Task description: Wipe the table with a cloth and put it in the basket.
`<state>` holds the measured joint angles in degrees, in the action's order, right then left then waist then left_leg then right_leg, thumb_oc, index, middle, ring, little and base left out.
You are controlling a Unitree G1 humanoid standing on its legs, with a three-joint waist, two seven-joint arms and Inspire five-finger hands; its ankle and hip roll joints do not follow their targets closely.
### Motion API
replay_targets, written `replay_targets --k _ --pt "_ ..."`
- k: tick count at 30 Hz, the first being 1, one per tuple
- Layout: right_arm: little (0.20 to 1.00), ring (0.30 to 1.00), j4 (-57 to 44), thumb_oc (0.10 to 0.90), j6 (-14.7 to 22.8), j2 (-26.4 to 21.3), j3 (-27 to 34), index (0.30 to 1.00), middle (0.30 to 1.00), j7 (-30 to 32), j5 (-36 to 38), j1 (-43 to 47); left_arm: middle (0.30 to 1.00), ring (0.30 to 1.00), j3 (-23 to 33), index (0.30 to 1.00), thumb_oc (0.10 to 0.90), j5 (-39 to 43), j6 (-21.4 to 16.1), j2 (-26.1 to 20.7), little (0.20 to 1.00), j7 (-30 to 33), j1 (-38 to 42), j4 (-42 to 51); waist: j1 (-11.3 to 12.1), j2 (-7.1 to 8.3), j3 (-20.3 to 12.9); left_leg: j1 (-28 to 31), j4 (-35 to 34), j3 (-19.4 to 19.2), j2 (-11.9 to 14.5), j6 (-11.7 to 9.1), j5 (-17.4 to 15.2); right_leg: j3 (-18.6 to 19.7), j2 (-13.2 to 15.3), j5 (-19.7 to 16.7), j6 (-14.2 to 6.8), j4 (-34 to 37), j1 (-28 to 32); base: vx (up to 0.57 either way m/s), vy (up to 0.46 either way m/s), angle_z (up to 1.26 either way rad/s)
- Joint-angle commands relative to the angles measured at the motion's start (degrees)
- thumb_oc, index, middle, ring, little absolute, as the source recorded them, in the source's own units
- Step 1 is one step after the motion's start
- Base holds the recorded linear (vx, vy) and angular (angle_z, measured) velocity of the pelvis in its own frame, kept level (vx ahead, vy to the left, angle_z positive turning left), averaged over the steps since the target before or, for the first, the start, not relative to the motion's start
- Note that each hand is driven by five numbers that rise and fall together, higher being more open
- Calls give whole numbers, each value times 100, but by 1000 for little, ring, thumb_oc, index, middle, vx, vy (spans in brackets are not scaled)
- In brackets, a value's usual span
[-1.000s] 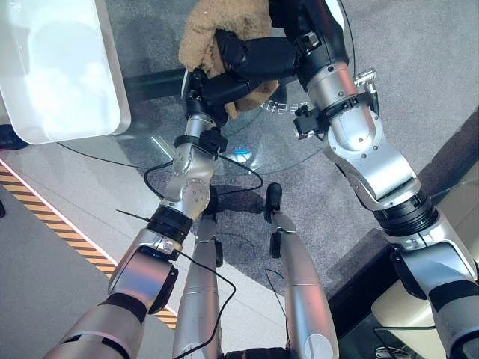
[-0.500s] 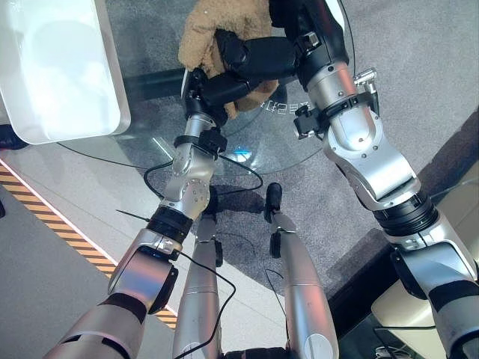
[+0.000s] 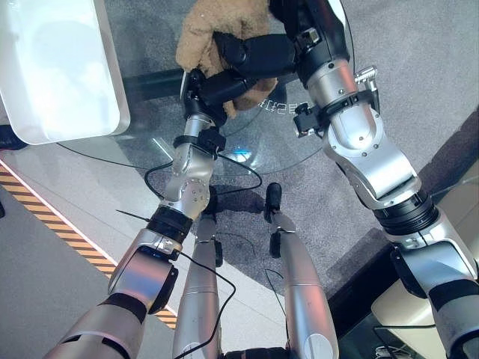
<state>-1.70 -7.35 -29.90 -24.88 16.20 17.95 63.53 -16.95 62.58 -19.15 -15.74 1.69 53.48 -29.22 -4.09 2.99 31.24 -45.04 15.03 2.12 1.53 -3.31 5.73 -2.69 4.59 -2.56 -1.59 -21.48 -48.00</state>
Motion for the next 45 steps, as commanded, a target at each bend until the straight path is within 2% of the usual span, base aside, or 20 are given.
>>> replay_targets --k 1,21,35,45 --pt "900 900 -1298 800 885 -79 718 900 900 183 -172 925 300 300 294 300 100 181 -590 34 200 -469 462 700 67 158 -145 288 151 -90 85 22 -387 371 -173 290 -242 245 557 0 0 0" --pt "900 900 -1225 800 812 -163 755 900 900 218 -28 910 300 300 379 300 100 155 -614 -31 200 -405 488 667 66 229 -145 270 185 -78 107 23 -419 347 -198 289 -238 222 547 0 0 0" --pt "900 900 -1091 800 931 -206 954 900 900 379 46 594 300 300 516 300 100 42 -751 -224 200 -234 595 631 10 146 -145 202 173 -109 103 10 -355 394 -176 241 -245 231 468 0 1 0" --pt "900 900 -908 800 1113 -261 1234 900 900 741 27 241 300 300 703 300 100 -31 -931 -365 200 -147 597 566 -49 66 -145 185 148 -127 109 2 -349 412 -172 265 -244 235 439 0 0 0"
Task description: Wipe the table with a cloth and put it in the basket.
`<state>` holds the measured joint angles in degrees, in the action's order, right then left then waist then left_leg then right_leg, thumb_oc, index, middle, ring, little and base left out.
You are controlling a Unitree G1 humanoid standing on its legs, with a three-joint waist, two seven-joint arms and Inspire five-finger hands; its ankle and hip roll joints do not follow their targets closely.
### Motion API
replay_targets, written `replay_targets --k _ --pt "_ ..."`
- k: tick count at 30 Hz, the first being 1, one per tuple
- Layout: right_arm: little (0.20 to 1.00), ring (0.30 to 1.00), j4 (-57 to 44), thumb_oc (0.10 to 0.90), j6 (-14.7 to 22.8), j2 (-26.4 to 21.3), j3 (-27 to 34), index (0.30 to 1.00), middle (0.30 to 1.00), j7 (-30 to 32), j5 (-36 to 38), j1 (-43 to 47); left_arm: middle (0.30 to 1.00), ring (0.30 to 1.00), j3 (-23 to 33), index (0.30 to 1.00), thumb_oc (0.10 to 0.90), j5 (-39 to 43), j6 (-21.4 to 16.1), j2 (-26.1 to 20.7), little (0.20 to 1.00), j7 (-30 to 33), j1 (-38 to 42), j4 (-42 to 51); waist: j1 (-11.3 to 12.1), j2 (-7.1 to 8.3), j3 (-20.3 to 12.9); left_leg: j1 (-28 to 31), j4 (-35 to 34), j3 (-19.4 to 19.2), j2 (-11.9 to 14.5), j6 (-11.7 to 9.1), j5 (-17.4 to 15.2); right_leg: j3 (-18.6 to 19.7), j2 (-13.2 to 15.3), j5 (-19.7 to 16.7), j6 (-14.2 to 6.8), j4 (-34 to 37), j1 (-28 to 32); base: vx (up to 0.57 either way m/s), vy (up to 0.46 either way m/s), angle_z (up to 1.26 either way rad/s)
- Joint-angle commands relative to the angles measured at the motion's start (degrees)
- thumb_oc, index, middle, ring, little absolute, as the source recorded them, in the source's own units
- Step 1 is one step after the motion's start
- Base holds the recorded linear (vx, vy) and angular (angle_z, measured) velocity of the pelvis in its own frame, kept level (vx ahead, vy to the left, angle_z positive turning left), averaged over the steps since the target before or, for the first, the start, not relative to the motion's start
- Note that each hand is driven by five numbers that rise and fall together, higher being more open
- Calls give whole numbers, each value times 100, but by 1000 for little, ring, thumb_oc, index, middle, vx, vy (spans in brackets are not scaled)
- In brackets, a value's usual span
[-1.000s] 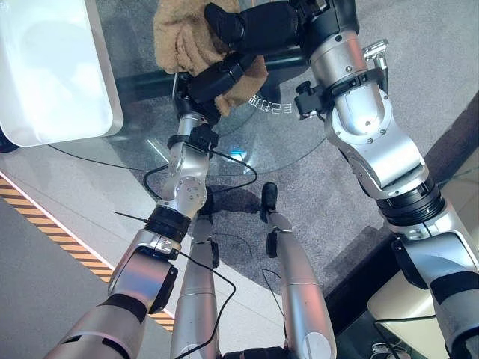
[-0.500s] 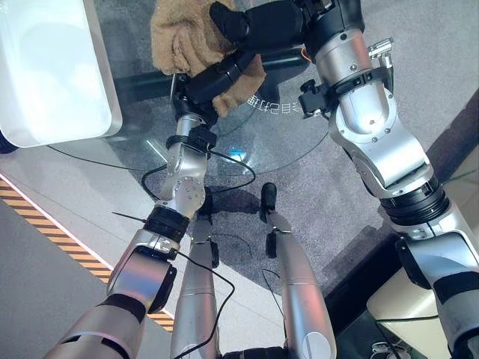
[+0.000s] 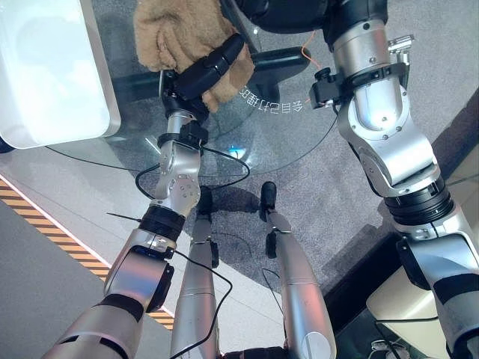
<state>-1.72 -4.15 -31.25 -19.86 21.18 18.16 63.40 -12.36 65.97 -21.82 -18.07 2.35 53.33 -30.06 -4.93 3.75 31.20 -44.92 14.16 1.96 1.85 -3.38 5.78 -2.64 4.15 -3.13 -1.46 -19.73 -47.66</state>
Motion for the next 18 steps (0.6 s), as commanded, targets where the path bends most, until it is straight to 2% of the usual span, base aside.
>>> replay_targets --k 1,5,10,13,18 --pt "900 900 -885 800 809 -127 746 900 900 271 8 205 300 300 255 300 100 -370 -673 -142 200 -204 598 641 30 -16 -140 204 262 -112 80 5 -416 408 -123 384 -257 34 439 0 0 0" --pt "900 900 -849 800 782 -149 851 900 900 339 -28 44 300 300 293 300 100 -335 -736 -178 200 -196 607 650 -1 -39 -140 171 249 -119 76 7 -356 423 -123 328 -257 43 397 0 0 0" --pt "900 900 -552 800 701 -228 1006 900 900 573 -279 -268 300 300 405 300 100 -223 -959 -271 200 -318 610 591 -42 -53 -140 194 266 -134 92 3 -432 439 -133 405 -262 -2 400 0 0 0" --pt "900 900 -318 800 627 -353 1080 900 900 709 -192 -444 300 300 460 300 100 -269 -1088 -376 200 -308 654 579 -66 -58 -140 145 246 -152 107 0 -384 444 -127 350 -271 30 351 0 0 0" --pt "900 900 89 800 800 -427 1211 900 900 835 -105 -855 300 300 569 300 100 -170 -1349 -530 200 -362 534 588 -96 -169 -140 164 262 -139 78 1 -452 454 -126 432 -273 -33 338 5 17 -2"
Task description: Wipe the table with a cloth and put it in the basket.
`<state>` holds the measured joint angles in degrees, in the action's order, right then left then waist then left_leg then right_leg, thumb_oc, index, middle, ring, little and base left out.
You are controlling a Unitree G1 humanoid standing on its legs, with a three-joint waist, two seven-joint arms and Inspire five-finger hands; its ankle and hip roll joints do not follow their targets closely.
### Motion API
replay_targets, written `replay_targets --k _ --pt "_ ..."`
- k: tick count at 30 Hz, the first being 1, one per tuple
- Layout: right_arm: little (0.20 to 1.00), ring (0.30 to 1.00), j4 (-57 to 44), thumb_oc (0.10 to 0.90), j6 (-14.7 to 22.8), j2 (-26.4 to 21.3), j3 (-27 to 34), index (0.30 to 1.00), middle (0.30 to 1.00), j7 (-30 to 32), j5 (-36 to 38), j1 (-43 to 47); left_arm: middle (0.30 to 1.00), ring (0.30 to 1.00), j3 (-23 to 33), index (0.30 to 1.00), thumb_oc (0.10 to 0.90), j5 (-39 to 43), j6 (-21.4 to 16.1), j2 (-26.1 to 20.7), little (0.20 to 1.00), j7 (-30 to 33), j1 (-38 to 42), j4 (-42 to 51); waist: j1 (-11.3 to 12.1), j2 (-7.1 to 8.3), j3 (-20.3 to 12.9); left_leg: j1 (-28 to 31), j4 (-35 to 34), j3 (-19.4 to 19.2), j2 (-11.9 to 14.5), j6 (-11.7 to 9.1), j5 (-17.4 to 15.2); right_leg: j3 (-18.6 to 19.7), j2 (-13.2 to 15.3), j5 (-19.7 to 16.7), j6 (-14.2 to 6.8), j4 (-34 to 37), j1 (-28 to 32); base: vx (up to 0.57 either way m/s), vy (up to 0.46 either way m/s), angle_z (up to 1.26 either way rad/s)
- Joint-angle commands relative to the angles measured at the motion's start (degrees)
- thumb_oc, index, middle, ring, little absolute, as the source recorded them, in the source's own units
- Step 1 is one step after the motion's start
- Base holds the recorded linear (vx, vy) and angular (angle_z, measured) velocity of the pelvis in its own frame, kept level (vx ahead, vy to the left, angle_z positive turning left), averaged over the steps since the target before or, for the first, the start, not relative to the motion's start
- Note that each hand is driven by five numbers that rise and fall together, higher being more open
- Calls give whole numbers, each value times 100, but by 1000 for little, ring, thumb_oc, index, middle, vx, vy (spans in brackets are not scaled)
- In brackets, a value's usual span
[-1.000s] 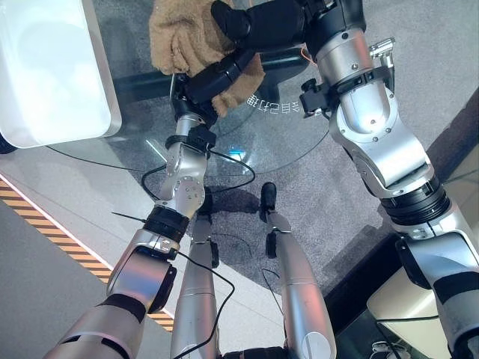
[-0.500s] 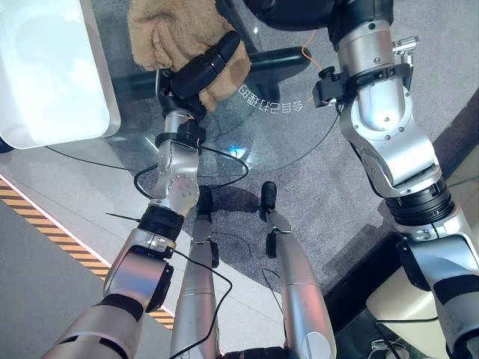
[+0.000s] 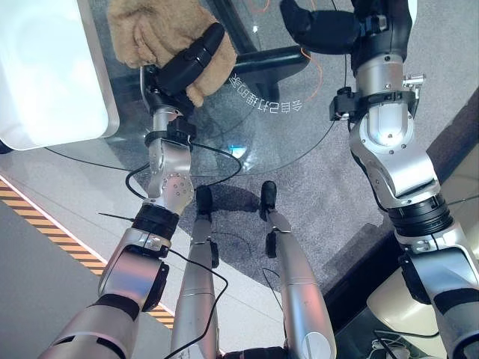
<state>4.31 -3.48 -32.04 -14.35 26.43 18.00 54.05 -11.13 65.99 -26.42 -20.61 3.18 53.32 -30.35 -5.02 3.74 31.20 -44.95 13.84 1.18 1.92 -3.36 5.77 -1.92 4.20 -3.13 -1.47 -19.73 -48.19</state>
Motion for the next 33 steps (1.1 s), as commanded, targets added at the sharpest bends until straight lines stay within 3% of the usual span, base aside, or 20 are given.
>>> replay_targets --k 1,13,33 --pt "900 900 -454 800 732 -360 676 900 900 336 -82 43 300 300 454 300 100 -133 -935 -300 200 -472 527 598 -93 -188 -140 170 291 -61 67 -4 -450 382 -125 437 -274 -33 392 0 55 -8" --pt "900 900 1123 800 740 -789 748 900 900 737 161 -1 300 300 494 300 100 303 -1321 -861 200 -643 858 179 -86 -368 -140 98 260 -71 78 -51 -421 377 -71 454 -305 -58 293 -7 19 -3" --pt "900 900 4215 800 1400 -1111 295 900 900 154 1612 -307 300 300 442 300 100 1025 -1544 -1846 200 -649 1208 -904 18 -412 -140 -10 355 30 88 -96 -535 267 -60 611 -268 -162 203 -3 -1 0"
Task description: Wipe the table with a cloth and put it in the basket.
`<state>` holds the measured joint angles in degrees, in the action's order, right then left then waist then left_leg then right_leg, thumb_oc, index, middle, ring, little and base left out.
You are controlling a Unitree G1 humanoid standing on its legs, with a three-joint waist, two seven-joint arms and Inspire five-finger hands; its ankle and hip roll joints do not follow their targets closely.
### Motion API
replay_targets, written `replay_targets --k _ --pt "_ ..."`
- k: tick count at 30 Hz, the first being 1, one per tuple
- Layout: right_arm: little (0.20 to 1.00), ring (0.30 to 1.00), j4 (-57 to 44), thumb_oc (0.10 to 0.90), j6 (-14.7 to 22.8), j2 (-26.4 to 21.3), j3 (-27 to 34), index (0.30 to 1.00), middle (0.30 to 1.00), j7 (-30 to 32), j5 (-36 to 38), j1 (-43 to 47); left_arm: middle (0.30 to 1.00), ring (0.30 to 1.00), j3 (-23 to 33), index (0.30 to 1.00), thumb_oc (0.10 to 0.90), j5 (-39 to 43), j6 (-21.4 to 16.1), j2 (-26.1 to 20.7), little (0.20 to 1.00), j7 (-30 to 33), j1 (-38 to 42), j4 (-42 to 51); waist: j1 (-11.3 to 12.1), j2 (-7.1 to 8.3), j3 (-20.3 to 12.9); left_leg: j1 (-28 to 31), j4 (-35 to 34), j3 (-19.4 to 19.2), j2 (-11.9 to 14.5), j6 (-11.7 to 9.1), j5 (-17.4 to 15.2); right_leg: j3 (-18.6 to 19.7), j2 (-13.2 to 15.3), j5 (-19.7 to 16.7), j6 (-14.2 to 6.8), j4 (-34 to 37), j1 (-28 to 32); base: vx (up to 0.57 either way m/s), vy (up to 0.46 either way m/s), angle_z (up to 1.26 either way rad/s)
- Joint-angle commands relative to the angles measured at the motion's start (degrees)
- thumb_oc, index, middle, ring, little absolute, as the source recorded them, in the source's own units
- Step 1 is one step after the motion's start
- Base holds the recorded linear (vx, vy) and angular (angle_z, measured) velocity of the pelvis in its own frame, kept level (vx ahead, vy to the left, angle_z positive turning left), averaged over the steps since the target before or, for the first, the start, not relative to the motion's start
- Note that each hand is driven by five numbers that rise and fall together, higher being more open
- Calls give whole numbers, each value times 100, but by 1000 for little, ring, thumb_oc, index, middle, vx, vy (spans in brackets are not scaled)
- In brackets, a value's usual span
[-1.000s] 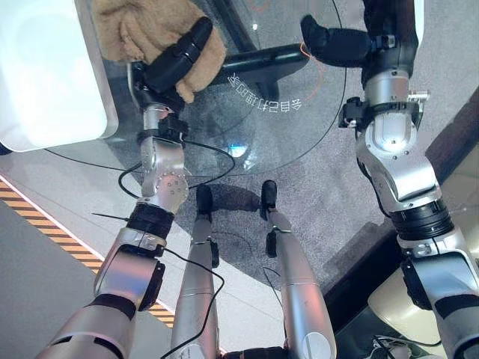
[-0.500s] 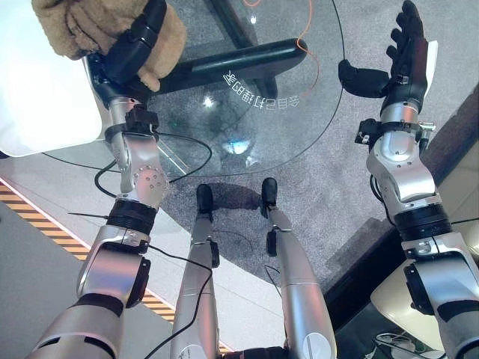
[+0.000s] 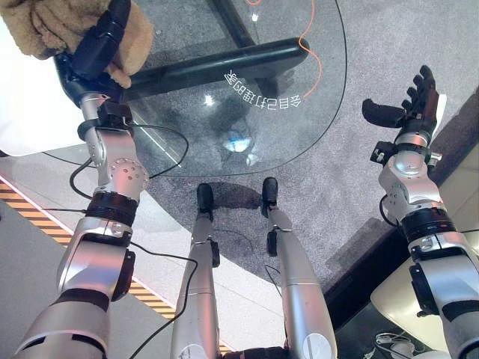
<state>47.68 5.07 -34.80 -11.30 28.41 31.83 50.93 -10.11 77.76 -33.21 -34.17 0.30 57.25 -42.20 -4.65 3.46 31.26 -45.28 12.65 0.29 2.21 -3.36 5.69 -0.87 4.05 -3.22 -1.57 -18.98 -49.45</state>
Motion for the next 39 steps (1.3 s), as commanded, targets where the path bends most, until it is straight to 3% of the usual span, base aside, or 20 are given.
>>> replay_targets --k 1,18,28,36,39 --pt "900 900 -19 800 545 -830 -26 900 900 -82 254 -25 300 300 336 300 100 -189 -858 -529 200 -291 832 281 -8 -386 -146 4 474 128 57 -94 -524 157 -49 625 -253 -247 313 0 0 0" --pt "900 900 1229 800 585 -643 -16 900 900 -722 324 -391 300 300 535 300 100 -500 -891 -931 200 554 748 -145 136 -449 -146 -204 529 240 2 -57 -488 58 -30 678 -204 -261 184 -2 -1 0" --pt "900 900 1630 800 563 -615 -31 900 900 -941 390 -431 300 300 518 300 100 -863 -907 -1078 200 1375 865 -561 170 -388 -146 -224 563 276 1 -42 -557 6 -31 744 -194 -267 189 1 -12 3" --pt "900 900 1703 800 466 -634 -106 900 900 -982 410 -421 300 300 404 300 100 -2031 -470 -1322 200 3160 1005 -1175 146 -355 -146 -293 607 305 10 -42 -567 5 -55 760 -173 -286 133 2 0 1" --pt "900 900 1755 800 461 -649 -134 900 900 -1014 427 -411 300 300 334 300 100 -2354 -313 -1407 200 3548 1104 -1372 139 -343 -146 -335 615 308 15 -39 -526 4 -53 712 -173 -275 96 10 4 0"
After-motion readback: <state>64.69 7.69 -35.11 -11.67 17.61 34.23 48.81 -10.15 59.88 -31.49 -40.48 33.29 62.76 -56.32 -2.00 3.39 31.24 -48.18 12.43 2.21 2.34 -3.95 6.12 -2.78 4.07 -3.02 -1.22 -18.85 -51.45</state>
